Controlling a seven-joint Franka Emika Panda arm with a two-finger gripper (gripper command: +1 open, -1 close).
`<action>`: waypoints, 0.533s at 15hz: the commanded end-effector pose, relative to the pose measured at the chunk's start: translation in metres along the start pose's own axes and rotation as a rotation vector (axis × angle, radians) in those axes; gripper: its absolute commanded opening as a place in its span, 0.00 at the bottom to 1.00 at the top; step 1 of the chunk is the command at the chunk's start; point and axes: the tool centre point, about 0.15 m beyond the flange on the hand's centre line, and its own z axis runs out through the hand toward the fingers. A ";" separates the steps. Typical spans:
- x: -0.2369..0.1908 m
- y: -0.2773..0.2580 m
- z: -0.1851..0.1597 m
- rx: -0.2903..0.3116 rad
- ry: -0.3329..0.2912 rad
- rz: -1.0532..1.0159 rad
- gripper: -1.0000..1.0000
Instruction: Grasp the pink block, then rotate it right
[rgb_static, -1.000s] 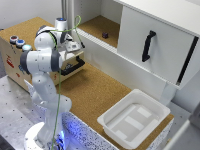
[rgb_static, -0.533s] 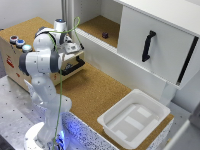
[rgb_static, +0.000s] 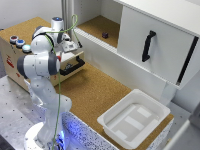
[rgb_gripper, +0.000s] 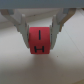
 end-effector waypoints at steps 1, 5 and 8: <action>-0.011 -0.002 -0.005 -0.032 -0.019 0.305 0.00; -0.013 -0.002 -0.016 -0.002 0.052 0.570 0.00; -0.020 0.006 -0.024 0.010 0.121 0.786 0.00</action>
